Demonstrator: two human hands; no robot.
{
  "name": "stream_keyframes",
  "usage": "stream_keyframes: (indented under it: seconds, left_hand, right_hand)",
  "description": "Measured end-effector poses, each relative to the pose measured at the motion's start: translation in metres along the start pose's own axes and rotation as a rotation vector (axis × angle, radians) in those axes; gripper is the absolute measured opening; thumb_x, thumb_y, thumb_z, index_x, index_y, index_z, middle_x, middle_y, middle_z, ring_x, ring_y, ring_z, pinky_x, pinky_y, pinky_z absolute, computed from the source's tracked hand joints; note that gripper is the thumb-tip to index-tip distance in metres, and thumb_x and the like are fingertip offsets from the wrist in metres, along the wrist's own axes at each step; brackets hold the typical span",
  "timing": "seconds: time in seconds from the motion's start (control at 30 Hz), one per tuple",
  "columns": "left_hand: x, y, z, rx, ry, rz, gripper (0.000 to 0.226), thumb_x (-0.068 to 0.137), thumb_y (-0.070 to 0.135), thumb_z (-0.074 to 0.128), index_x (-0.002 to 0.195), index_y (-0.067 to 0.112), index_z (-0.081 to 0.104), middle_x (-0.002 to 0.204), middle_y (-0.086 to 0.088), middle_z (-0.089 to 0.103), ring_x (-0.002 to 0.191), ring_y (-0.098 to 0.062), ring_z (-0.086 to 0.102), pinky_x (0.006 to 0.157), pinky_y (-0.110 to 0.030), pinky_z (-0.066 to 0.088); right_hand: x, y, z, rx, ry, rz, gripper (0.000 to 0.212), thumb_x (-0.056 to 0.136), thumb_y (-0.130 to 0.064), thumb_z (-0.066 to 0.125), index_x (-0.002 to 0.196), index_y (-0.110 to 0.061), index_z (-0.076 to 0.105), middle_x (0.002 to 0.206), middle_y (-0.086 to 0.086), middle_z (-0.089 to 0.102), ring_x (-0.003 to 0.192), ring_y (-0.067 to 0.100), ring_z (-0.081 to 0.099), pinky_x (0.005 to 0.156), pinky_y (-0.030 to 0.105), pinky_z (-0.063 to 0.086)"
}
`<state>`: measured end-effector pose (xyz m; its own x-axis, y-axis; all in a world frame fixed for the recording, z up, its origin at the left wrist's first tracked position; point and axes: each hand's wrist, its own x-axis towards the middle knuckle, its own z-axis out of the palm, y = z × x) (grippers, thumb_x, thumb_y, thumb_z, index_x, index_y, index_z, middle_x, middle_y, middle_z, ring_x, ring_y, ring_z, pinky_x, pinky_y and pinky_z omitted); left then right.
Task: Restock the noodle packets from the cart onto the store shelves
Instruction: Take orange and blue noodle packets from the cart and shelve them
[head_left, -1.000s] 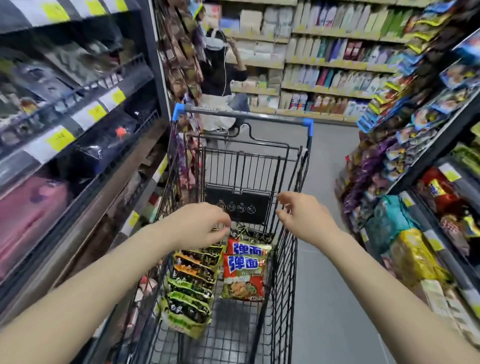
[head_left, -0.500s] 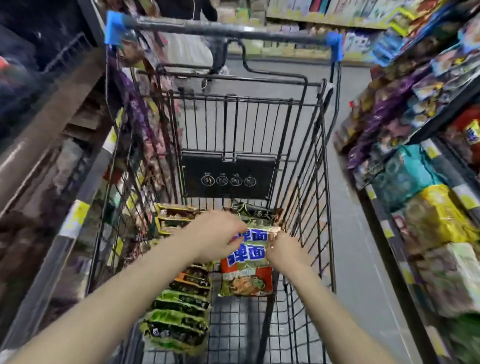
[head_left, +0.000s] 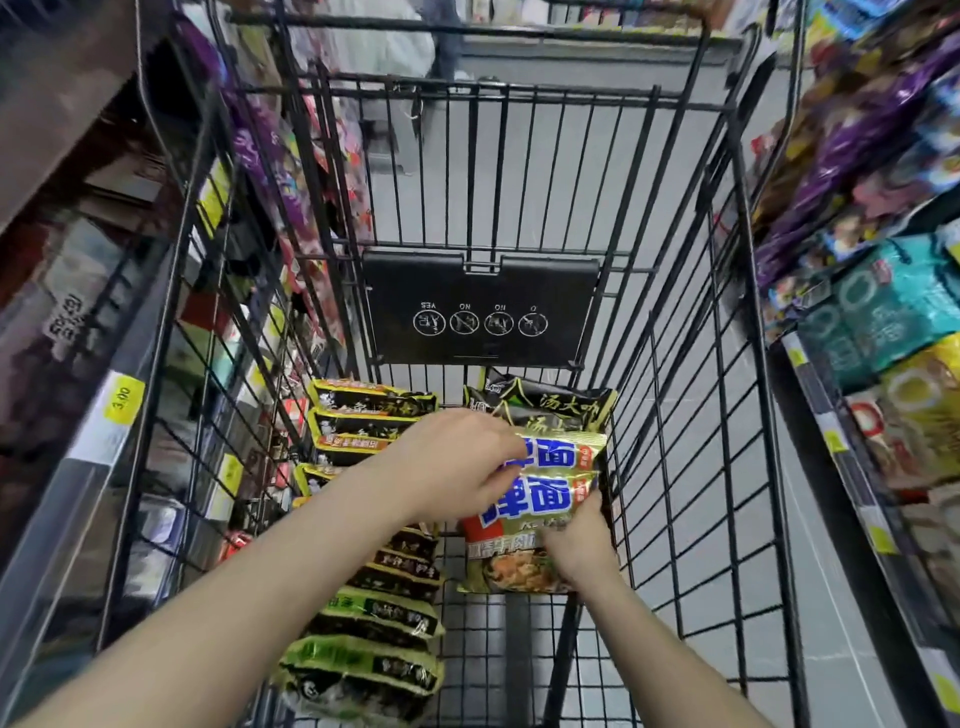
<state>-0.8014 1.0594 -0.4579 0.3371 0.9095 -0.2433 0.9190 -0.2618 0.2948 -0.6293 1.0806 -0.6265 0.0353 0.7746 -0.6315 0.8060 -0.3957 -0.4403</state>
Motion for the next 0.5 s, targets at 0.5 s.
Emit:
stream_keyframes:
  seconds: [0.5]
  left_hand:
    - [0.000,-0.004,0.012,-0.080,0.023,-0.060,0.031,0.095,0.032,0.040,0.118,0.022,0.059,0.117,0.005,0.062,0.106,-0.011,0.056,0.092,-0.031,0.048]
  right_hand:
    - [-0.009,0.002,0.001,-0.148,0.145,-0.034,0.040,0.078,-0.036,0.072,0.110,-0.017,0.059,0.107,0.001,0.062,0.086,0.019,0.064,0.066,0.028,0.050]
